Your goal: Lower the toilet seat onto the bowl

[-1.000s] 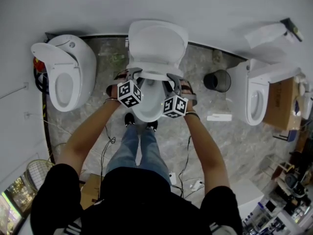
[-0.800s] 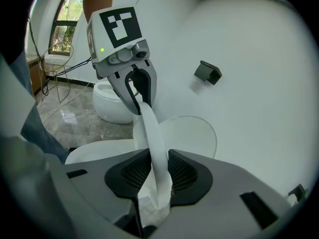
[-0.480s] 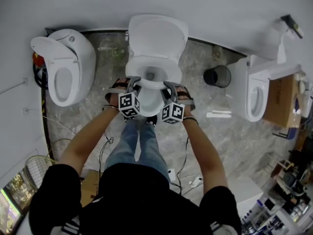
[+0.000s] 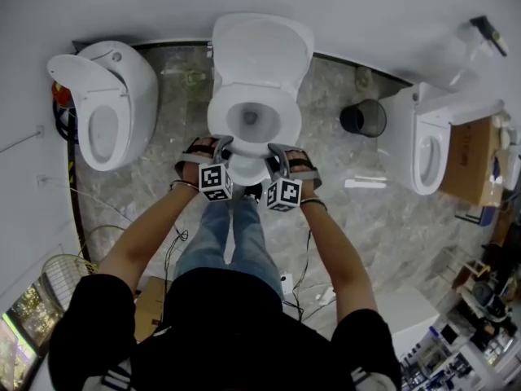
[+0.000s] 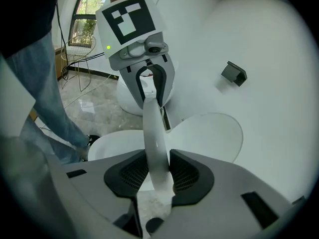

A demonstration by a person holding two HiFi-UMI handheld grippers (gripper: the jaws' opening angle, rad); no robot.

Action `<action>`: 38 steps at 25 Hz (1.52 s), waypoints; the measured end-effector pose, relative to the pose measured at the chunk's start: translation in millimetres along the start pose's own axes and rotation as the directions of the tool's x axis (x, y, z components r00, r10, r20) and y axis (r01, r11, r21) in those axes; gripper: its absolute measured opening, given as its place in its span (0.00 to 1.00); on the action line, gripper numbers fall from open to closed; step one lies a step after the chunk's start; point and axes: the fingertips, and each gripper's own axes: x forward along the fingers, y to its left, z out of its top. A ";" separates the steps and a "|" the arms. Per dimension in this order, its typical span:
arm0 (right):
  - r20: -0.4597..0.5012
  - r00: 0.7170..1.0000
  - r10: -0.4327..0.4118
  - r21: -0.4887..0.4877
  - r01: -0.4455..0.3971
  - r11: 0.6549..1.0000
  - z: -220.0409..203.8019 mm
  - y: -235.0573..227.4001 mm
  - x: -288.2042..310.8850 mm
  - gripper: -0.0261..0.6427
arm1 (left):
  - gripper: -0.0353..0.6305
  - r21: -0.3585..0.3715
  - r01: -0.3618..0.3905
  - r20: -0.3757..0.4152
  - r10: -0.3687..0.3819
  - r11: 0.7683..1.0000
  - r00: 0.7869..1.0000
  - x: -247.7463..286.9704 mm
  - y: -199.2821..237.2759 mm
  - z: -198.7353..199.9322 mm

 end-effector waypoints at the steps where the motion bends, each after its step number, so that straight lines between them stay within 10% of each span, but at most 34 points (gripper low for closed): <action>1: -0.003 1.000 0.007 -0.004 -0.007 1.000 -1.0 5.7 0.3 0.25 | 0.25 0.010 0.002 -0.002 -0.002 1.000 1.000 1.0 -5.2 -1.4; 19: -0.060 0.998 0.036 -0.041 -0.039 0.998 -15.5 63.7 6.6 0.27 | 0.26 0.086 -0.020 -0.014 0.022 0.996 1.000 11.7 -53.5 -12.4; 24: -0.053 0.998 0.027 0.158 -0.019 0.987 -13.7 73.5 -11.6 0.36 | 0.27 0.100 0.007 -0.023 -0.004 0.995 1.000 15.1 -60.1 -15.0; 26: -0.036 0.998 0.060 0.354 -0.043 0.934 -14.8 82.5 -23.3 0.36 | 0.27 0.105 0.011 -0.026 -0.009 0.994 1.000 15.7 -62.9 -17.3; 29: 0.017 0.993 0.117 0.746 -0.091 0.659 -29.1 101.9 -37.8 0.36 | 0.27 0.109 0.024 -0.031 -0.021 0.994 0.999 17.9 -69.6 -18.0; 32: 0.141 0.981 0.133 0.980 -0.157 0.123 -48.7 124.3 -38.1 0.37 | 0.28 0.116 0.037 -0.035 -0.033 0.993 0.999 21.2 -75.5 -18.5; 35: 0.248 0.969 0.015 0.907 -0.227 -0.355 -59.0 124.6 -31.2 0.39 | 0.28 0.119 0.048 -0.044 -0.043 0.992 0.998 22.5 -81.3 -21.6; 38: 0.254 0.956 -0.150 0.756 -0.292 -0.586 -71.2 105.5 -22.6 0.41 | 0.29 0.117 0.058 -0.050 -0.053 0.991 0.997 24.6 -84.8 -22.4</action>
